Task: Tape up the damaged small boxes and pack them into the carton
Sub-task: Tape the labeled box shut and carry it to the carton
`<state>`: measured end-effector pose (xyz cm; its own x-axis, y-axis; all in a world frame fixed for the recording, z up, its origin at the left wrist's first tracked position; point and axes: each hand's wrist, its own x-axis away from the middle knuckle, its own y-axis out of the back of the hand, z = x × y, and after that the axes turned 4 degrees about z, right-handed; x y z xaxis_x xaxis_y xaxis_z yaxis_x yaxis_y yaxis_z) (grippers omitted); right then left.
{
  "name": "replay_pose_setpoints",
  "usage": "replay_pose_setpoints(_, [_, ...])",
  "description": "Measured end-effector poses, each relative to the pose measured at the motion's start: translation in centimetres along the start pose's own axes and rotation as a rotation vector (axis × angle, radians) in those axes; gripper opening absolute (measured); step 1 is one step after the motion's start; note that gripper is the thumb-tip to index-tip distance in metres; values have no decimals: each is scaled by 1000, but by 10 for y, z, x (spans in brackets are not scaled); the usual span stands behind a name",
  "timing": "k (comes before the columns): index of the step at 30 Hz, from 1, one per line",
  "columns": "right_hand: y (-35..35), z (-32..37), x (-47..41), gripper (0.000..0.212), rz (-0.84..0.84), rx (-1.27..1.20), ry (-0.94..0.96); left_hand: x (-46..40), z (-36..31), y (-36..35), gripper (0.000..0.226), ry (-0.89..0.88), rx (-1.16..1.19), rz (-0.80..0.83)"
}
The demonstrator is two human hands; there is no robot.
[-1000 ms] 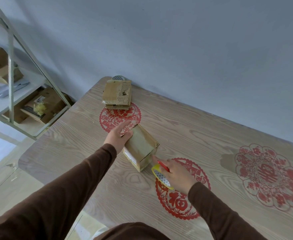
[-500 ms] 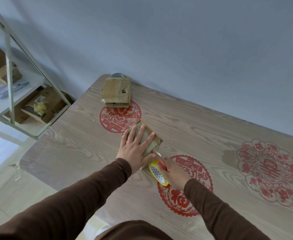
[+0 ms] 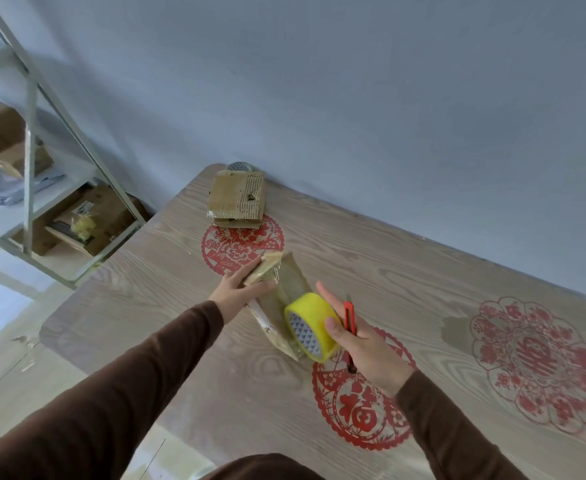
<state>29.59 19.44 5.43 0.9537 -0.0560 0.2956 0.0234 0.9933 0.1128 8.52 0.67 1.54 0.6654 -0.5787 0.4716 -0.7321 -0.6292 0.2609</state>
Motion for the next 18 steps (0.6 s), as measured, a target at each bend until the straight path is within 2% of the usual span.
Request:
replay_pose_setpoints(2, [-2, 6, 2, 54, 11, 3, 21, 1, 6, 2, 95, 91, 202, 83])
replay_pose_setpoints(3, [-5, 7, 0, 57, 18, 22, 26, 1, 10, -1, 84, 132, 258, 106])
replay_pose_setpoints(5, [-14, 7, -8, 64, 38, 92, 28, -3, 20, -10, 47, 183, 240, 104])
replay_pose_setpoints(6, [-18, 5, -13, 67, 40, 128, 20, -9, 27, -11, 44, 222, 149, 48])
replay_pose_setpoints(8, [-24, -3, -24, 68, 34, 169, -5, -18, 44, -8, 67, 228, -231, -27])
replay_pose_setpoints(9, [-25, -5, -28, 67, 32, 174, -22, -22, 50, -3, 69, 190, -446, -99])
replay_pose_setpoints(10, [-27, -6, -30, 64, 34, 181, -33, -22, 51, 0, 65, 91, -564, -200])
replay_pose_setpoints(11, [-28, -7, -31, 59, 33, 196, -35, -19, 48, 1, 61, -60, -590, -262])
replay_pose_setpoints(12, [-28, -9, -33, 52, 30, 210, -40, -14, 41, 0, 56, -219, -582, -255])
replay_pose_setpoints(14, [-29, -12, -36, 36, 18, 185, -69, -10, 35, -4, 52, -379, -569, -107])
replay_pose_setpoints(15, [-28, -13, -38, 37, 9, 153, -82, -9, 34, -6, 55, -392, -581, -24])
replay_pose_setpoints(18, [-24, -17, -42, 64, -3, 97, -78, -18, 51, -2, 66, -359, -550, 76])
